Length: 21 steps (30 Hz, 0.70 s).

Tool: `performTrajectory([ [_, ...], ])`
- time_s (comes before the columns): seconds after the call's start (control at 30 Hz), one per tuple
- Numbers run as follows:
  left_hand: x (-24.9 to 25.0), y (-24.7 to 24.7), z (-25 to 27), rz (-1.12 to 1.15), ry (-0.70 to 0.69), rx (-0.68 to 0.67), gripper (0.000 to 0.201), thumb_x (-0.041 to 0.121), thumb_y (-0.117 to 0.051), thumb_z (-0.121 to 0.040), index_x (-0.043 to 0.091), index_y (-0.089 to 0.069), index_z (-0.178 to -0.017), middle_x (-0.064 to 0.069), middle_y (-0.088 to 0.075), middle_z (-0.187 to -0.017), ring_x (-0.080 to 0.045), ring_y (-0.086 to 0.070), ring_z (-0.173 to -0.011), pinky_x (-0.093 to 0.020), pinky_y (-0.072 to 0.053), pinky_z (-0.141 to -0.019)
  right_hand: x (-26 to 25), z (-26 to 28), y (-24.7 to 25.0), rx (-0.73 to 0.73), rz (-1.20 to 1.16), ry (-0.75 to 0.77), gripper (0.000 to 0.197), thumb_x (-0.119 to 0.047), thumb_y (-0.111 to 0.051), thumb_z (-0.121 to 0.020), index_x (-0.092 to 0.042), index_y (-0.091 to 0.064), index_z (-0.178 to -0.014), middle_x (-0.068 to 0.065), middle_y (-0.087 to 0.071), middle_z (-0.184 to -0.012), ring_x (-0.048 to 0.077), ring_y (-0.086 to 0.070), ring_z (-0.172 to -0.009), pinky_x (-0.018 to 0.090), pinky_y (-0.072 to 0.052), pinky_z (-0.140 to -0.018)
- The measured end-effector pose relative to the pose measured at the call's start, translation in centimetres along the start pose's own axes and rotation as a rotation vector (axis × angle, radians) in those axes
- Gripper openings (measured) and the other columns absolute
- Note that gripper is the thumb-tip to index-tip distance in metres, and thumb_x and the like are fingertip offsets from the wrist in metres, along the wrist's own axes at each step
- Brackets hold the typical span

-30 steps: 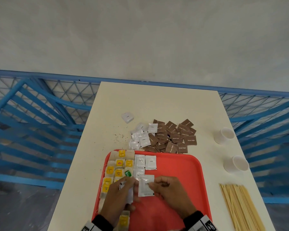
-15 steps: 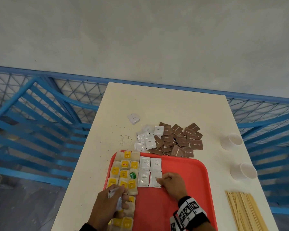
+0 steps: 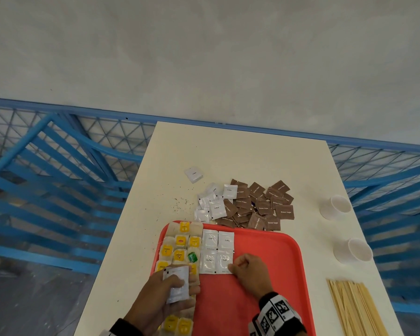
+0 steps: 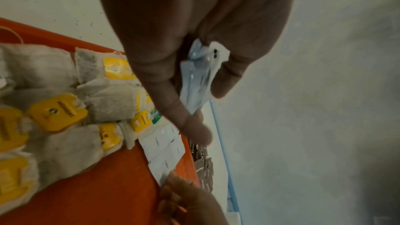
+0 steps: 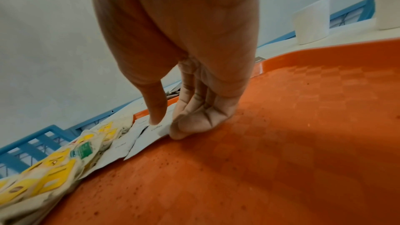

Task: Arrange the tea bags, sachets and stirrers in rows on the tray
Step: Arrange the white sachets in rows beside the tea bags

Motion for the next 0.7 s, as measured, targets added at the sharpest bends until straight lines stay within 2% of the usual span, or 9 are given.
performTrajectory([
  [0.1,0.4,0.0,0.3,0.042,0.027,-0.081,0.031,-0.017,-0.038,-0.092,-0.005,-0.065,-0.101,-0.025,-0.074,-0.086,-0.033,-0.075,-0.073,-0.042,-0.062,-0.056,0.1,0.3,0.3,-0.012,0.003,0.014,0.015,-0.024,-0.077,-0.078,-0.019,-0.067,-0.069,-0.005,-0.070,-0.070,0.009,-0.064,-0.068,0.027,-0.053,-0.072],
  [0.17,0.4,0.0,0.3,0.078,0.045,-0.135,0.036,-0.020,-0.036,-0.089,-0.005,-0.063,-0.108,-0.029,-0.072,-0.098,-0.037,-0.074,-0.086,-0.044,-0.062,-0.060,0.0,0.6,0.6,-0.003,0.002,0.022,0.014,-0.024,-0.077,-0.079,-0.018,-0.068,-0.070,-0.005,-0.070,-0.070,0.008,-0.064,-0.068,0.026,-0.053,-0.070],
  [0.27,0.4,0.0,0.5,0.118,0.066,-0.215,0.040,-0.023,-0.047,-0.084,-0.005,-0.060,-0.117,-0.030,-0.068,-0.113,-0.041,-0.070,-0.102,-0.048,-0.062,-0.069,-1.4,1.6,1.5,0.041,-0.042,0.075,0.012,-0.024,-0.076,-0.079,-0.019,-0.069,-0.071,-0.005,-0.070,-0.067,0.001,-0.059,-0.062,0.021,-0.050,-0.063],
  [0.33,0.5,-0.1,0.7,0.093,0.049,-0.262,0.037,-0.016,-0.052,-0.089,-0.002,-0.058,-0.123,-0.026,-0.068,-0.118,-0.039,-0.067,-0.109,-0.052,-0.060,-0.078,-3.2,3.1,2.4,0.034,-0.115,0.151,0.013,-0.028,-0.076,-0.081,-0.020,-0.070,-0.072,-0.007,-0.069,-0.066,-0.002,-0.057,-0.059,0.017,-0.047,-0.059],
  [0.4,0.8,-0.6,0.8,0.048,0.019,-0.294,0.039,-0.004,-0.060,-0.088,0.001,-0.058,-0.127,-0.022,-0.068,-0.120,-0.037,-0.066,-0.112,-0.053,-0.058,-0.086,-5.7,5.2,3.1,-0.083,-0.225,0.235,0.014,-0.033,-0.075,-0.084,-0.020,-0.072,-0.079,-0.005,-0.072,-0.073,-0.001,-0.060,-0.062,0.019,-0.049,-0.061],
  [0.47,1.1,-1.4,1.1,-0.020,-0.007,-0.305,0.043,0.005,-0.070,-0.083,0.005,-0.061,-0.125,-0.019,-0.070,-0.118,-0.035,-0.068,-0.110,-0.051,-0.059,-0.084,-7.7,7.0,3.6,-0.205,-0.295,0.293,0.019,-0.038,-0.075,-0.083,-0.019,-0.074,-0.087,-0.003,-0.072,-0.077,0.001,-0.057,-0.062,0.019,-0.047,-0.061],
  [0.57,1.6,-2.9,1.7,-0.128,-0.087,-0.246,0.034,0.009,-0.077,-0.083,0.008,-0.068,-0.115,-0.016,-0.074,-0.108,-0.031,-0.072,-0.097,-0.041,-0.063,-0.070,-8.9,8.4,4.2,-0.198,-0.333,0.362,0.018,-0.030,-0.078,-0.082,-0.013,-0.071,-0.079,-0.007,-0.064,-0.066,0.000,-0.049,-0.055,0.016,-0.040,-0.056],
  [0.63,1.9,-3.4,1.8,-0.156,-0.165,-0.133,0.024,0.011,-0.075,-0.084,0.005,-0.071,-0.107,-0.018,-0.075,-0.096,-0.028,-0.073,-0.082,-0.038,-0.061,-0.064,-8.9,8.5,4.6,-0.186,-0.442,0.322,0.017,-0.021,-0.077,-0.084,-0.008,-0.069,-0.076,-0.006,-0.062,-0.062,0.003,-0.051,-0.053,0.015,-0.040,-0.054],
  [0.7,2.1,-3.4,1.7,-0.160,-0.240,-0.025,0.024,0.015,-0.078,-0.081,-0.001,-0.072,-0.097,-0.018,-0.072,-0.079,-0.024,-0.068,-0.066,-0.035,-0.059,-0.059,-8.6,8.6,5.1,-0.229,-0.521,0.248,0.017,-0.017,-0.076,-0.085,-0.004,-0.067,-0.078,0.001,-0.062,-0.063,0.006,-0.052,-0.052,0.015,-0.040,-0.051],
])
Point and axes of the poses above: each hand's wrist, its own z-axis away from the middle knuckle, its own y-axis out of the back of the hand, x = y × z, the point moved 1 cm from there along -z, towards the middle knuckle
